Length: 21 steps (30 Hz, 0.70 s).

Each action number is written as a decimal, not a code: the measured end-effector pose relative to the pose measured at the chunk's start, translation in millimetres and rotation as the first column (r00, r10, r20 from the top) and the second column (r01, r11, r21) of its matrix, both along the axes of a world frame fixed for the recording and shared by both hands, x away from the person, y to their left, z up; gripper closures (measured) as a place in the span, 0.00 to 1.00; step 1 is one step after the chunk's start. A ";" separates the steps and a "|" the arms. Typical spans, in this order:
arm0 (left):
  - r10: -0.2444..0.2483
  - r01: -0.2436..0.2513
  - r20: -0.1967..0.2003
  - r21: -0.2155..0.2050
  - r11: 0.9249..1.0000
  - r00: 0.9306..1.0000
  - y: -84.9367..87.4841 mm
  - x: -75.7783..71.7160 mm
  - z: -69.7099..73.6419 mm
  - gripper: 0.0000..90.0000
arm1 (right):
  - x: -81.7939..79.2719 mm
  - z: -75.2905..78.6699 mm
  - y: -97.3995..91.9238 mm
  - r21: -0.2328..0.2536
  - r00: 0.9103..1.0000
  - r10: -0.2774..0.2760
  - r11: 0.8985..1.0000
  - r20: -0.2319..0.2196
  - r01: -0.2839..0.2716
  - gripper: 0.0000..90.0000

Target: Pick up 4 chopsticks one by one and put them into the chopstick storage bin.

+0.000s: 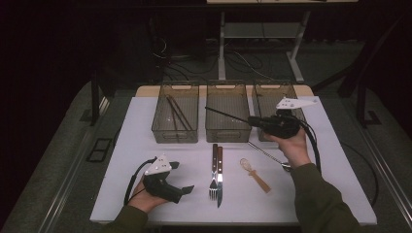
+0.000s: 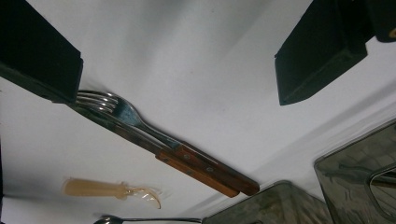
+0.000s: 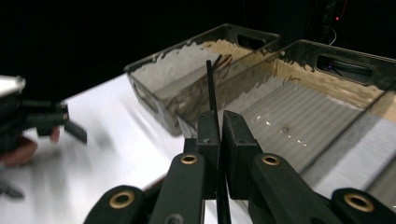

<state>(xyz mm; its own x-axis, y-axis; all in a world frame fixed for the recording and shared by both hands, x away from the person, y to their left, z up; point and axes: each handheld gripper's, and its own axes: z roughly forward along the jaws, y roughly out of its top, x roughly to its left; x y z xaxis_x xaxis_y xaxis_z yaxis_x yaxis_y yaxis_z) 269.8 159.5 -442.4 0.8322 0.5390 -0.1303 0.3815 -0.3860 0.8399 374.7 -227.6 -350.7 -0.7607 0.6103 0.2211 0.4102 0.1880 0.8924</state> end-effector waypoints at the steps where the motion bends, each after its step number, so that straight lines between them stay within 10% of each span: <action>1: -0.001 0.001 0.002 -0.001 1.000 1.000 0.0 -0.1 0.2 0.00 | 2.6 0.6 4.7 -0.004 1.000 -0.008 1.000 0.001 0.008 0.95; 21: 0.001 -0.001 0.011 0.015 1.000 1.000 0.5 1.5 1.5 0.00 | 51.9 11.6 97.4 -0.087 0.997 -0.074 0.994 -0.004 0.073 0.95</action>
